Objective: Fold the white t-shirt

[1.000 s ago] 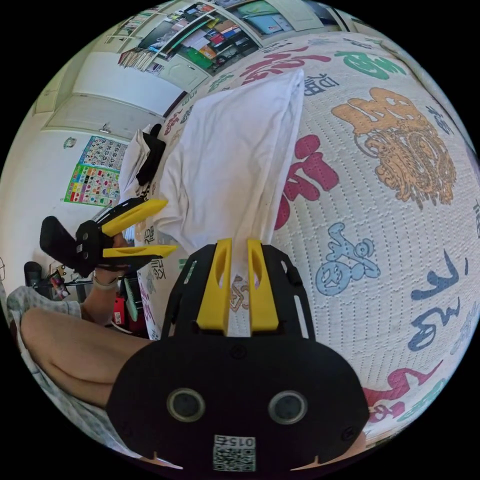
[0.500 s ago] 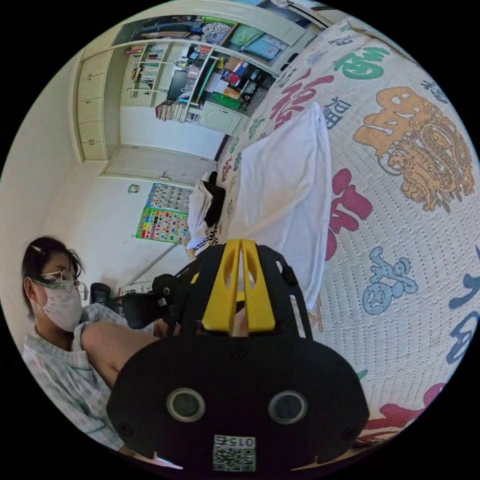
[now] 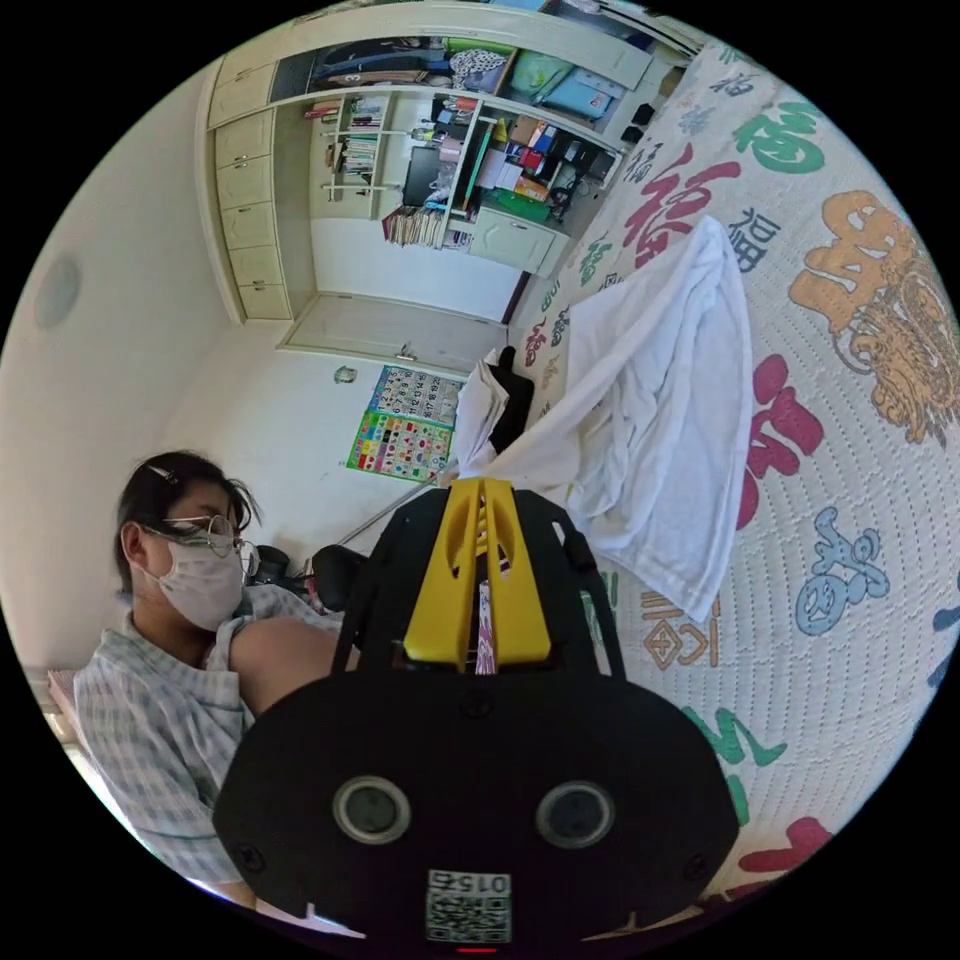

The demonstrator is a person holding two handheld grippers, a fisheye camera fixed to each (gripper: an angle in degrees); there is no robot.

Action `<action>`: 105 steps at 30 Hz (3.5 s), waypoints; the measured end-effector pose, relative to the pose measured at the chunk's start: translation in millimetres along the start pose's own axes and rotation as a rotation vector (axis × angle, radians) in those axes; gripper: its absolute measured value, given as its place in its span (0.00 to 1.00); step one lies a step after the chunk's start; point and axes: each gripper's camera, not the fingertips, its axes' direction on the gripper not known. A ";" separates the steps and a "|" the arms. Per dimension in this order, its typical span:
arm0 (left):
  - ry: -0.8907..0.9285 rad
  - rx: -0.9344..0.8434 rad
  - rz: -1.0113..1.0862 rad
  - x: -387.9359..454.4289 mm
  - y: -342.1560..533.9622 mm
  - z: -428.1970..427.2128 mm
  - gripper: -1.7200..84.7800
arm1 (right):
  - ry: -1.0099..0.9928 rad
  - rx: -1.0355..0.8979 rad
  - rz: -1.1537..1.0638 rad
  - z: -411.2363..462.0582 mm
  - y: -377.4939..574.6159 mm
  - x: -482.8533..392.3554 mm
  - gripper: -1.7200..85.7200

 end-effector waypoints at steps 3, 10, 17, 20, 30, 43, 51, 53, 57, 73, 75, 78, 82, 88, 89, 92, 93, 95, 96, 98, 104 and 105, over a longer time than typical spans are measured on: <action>0.123 0.054 -0.144 -40.4 18.8 -4.3 0.02 | 0.034 0.071 -0.011 -12.8 7.0 -2.7 0.06; 0.174 0.266 -0.932 -197.3 175.8 -32.9 0.02 | 0.542 -0.002 0.124 -22.7 24.7 22.4 0.15; 0.131 0.054 -1.309 -218.0 316.7 -21.3 0.02 | 0.527 -0.207 0.100 31.9 11.8 26.9 0.09; 0.177 0.050 -1.347 -218.6 326.6 -13.6 0.02 | 0.626 -0.275 0.072 47.2 3.3 17.8 0.03; 0.538 0.035 -1.198 -233.0 334.9 -11.1 0.03 | 0.699 -0.084 0.094 -78.5 40.1 -54.2 0.02; 0.421 -0.081 -0.743 -246.6 249.3 -23.9 0.13 | 0.830 -0.263 0.063 -18.9 61.1 -67.6 0.08; 0.670 -0.072 -0.245 -205.9 57.9 67.0 0.11 | 0.603 -0.187 0.038 16.0 70.7 -85.0 0.07; 0.632 -0.164 -0.230 -201.2 45.6 90.6 0.07 | 0.553 -0.152 0.055 12.5 74.9 -90.1 0.06; 0.746 -0.027 -0.497 -263.0 89.1 72.0 0.03 | 0.544 -0.093 0.057 1.8 84.0 -108.0 0.05; 0.447 -0.070 -0.637 -286.9 244.1 -44.6 0.12 | 0.837 -0.538 -0.498 145.5 57.8 -166.2 0.11; 0.570 -0.107 -0.393 -250.8 199.5 -28.1 0.14 | 0.929 -0.636 -0.557 168.2 56.1 -165.2 0.11; 0.627 -0.134 -0.183 -212.2 164.2 -1.1 0.13 | 0.985 -0.700 -0.584 182.6 50.5 -163.8 0.09; 0.622 -0.197 -0.135 -207.1 151.1 23.4 0.06 | 0.921 -0.705 -0.521 177.9 30.9 -171.6 0.06; 0.848 -0.038 -0.348 -287.1 159.8 9.1 0.01 | 0.760 -0.570 -0.391 140.4 -21.0 -199.0 0.04; 0.873 -0.002 -0.400 -307.1 161.1 6.6 0.01 | 0.703 -0.545 -0.364 131.9 -34.6 -204.9 0.04; 0.870 0.085 -0.487 -358.8 157.4 0.3 0.01 | 0.611 -0.481 -0.295 112.8 -75.2 -217.3 0.03; 0.855 0.117 -0.492 -381.5 151.3 -0.4 0.01 | 0.612 -0.465 -0.290 107.0 -97.2 -223.7 0.03; 0.808 0.150 -0.490 -421.3 136.1 4.1 0.01 | 0.659 -0.452 -0.312 101.6 -138.8 -235.9 0.03; 0.770 0.162 -0.485 -451.7 121.2 11.2 0.01 | 0.691 -0.444 -0.343 100.5 -173.8 -246.7 0.04; 0.694 0.178 -0.495 -501.8 93.4 26.2 0.01 | 0.767 -0.393 -0.399 103.9 -234.4 -264.8 0.04; 0.252 0.313 -0.830 -626.9 45.5 60.0 0.04 | 0.941 0.054 -0.519 122.3 -377.7 -310.7 0.07; 0.226 0.338 -0.869 -629.7 52.9 59.0 0.08 | 0.865 0.064 -0.524 120.4 -377.2 -309.2 0.09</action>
